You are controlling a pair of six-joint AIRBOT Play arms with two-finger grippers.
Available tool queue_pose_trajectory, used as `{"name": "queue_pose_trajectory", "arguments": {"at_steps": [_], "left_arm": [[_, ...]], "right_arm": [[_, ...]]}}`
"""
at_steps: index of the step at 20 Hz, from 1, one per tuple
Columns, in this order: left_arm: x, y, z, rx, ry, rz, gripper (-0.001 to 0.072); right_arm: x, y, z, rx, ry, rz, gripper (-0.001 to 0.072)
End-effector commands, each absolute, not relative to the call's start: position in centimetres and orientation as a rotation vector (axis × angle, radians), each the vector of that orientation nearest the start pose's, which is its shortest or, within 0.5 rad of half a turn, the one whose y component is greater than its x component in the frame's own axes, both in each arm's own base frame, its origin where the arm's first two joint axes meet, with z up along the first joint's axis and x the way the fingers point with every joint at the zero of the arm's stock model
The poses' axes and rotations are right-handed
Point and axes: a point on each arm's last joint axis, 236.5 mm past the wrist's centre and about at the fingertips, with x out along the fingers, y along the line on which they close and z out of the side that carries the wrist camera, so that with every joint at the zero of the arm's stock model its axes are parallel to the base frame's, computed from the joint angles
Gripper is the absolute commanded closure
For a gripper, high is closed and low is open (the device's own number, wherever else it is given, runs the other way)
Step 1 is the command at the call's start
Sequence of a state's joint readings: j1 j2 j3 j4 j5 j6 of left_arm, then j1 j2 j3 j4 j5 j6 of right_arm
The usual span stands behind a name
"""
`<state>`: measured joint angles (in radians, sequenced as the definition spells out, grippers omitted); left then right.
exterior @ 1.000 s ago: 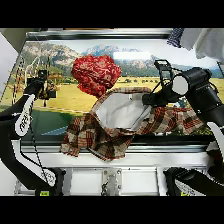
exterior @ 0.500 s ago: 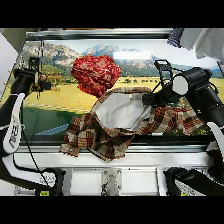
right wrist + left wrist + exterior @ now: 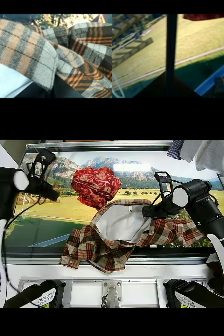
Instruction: Fold the clothes and pants, and hang the long-sleeved shirts on hangers.
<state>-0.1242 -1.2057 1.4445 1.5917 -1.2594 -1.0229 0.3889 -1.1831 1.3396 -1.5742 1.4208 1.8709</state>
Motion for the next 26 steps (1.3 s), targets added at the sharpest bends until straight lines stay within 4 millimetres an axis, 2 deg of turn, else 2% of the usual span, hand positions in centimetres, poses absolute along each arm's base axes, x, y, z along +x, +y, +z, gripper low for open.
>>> {"name": "queue_pose_trajectory", "arguments": {"at_steps": [1, 5, 8, 11, 13, 16, 19, 21, 24, 26], "left_arm": [[32.5, -10.6, 16.2, 0.718, 0.917, -0.84, 0.0685], [30.8, -10.4, 19.2, 0.736, 0.833, -0.809, 0.0684], [27.1, -9.9, 18.7, 0.782, 0.911, -0.895, 0.0685], [23.6, -9.2, 17.1, 0.774, 1.073, -0.994, 0.0686], [23.5, -9.4, 16.0, 0.78, 1.085, -1.026, 0.0686], [22.2, -9.2, 12.6, 0.792, 1.161, -1.115, 0.0686], [21.8, -9.6, 9.3, 0.751, 1.222, -1.173, 0.0686], [21.7, -11.2, 7.7, 0.67, 1.245, -1.249, 0.0686], [23.0, -13.1, 6.6, 0.583, 1.26, -1.33, 0.0687], [23.9, -13.6, 5.8, 0.549, 1.284, -1.353, 0.0687]], "right_arm": [[33.1, 13.5, 9.0, 0.009, 1.279, 0.142, 0.0677], [33.1, 13.5, 9.0, 0.009, 1.279, 0.142, 0.0676], [33.1, 13.5, 9.0, 0.009, 1.279, 0.142, 0.0676], [33.1, 13.5, 9.0, 0.01, 1.279, 0.142, 0.0676], [33.1, 13.5, 9.0, 0.009, 1.279, 0.142, 0.0677], [33.1, 13.5, 9.0, 0.01, 1.279, 0.143, 0.0677], [33.1, 13.5, 9.0, 0.01, 1.28, 0.142, 0.0676], [33.1, 13.5, 8.9, 0.009, 1.281, 0.142, 0.0676], [33.1, 13.5, 8.9, 0.009, 1.281, 0.142, 0.0677], [33.1, 13.5, 8.9, 0.009, 1.281, 0.142, 0.0676]]}}
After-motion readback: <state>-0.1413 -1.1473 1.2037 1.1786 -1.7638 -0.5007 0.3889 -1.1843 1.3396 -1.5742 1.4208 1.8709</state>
